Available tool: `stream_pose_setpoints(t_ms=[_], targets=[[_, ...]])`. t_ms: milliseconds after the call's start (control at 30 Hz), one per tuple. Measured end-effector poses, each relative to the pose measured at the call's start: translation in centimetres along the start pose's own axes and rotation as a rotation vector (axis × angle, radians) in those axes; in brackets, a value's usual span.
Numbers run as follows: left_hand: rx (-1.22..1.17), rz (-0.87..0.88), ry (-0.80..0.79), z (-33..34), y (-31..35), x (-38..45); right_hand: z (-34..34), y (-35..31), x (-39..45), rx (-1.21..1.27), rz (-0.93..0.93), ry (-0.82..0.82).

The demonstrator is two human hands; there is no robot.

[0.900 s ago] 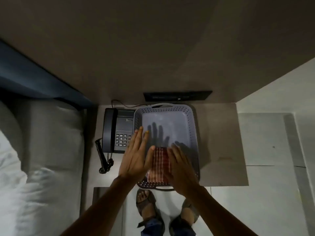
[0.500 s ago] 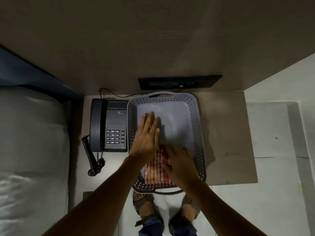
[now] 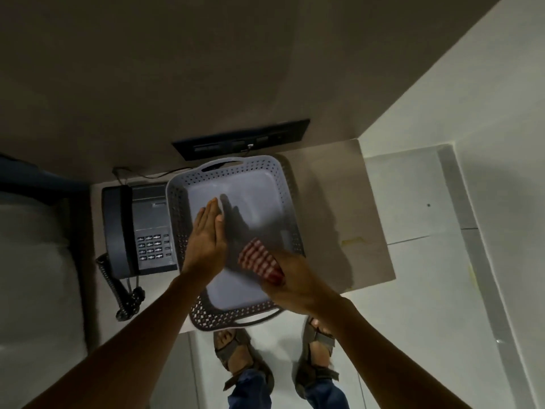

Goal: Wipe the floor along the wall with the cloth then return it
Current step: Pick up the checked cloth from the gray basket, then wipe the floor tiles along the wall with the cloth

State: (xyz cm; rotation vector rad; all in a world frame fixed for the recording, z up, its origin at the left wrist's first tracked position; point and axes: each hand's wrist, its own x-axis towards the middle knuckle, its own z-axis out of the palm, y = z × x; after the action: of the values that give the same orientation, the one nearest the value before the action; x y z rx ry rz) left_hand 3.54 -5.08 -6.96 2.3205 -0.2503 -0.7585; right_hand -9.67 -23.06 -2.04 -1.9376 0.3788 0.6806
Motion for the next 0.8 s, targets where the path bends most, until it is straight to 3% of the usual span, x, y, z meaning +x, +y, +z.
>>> stream_pose_setpoints(t_ms=[267, 467, 600, 800], targets=[[0.271, 0.166, -0.025, 3.2, 4.4, -4.5, -5.8, 4.2, -10.6, 0.662, 0.17, 0.315], [0.243, 0.13, 0.072, 11.1, 12.3, -6.8, -10.6, 15.4, -17.7, 1.096, 0.326, 0.636], [0.309, 0.251, 0.099, 17.2, 19.6, -7.5, -13.7, 23.3, -22.6, 1.388, 0.449, 0.787], [0.299, 0.351, -0.05, 29.4, 30.1, -8.7, -19.8, 33.7, -31.6, 1.376, 0.505, 0.809]])
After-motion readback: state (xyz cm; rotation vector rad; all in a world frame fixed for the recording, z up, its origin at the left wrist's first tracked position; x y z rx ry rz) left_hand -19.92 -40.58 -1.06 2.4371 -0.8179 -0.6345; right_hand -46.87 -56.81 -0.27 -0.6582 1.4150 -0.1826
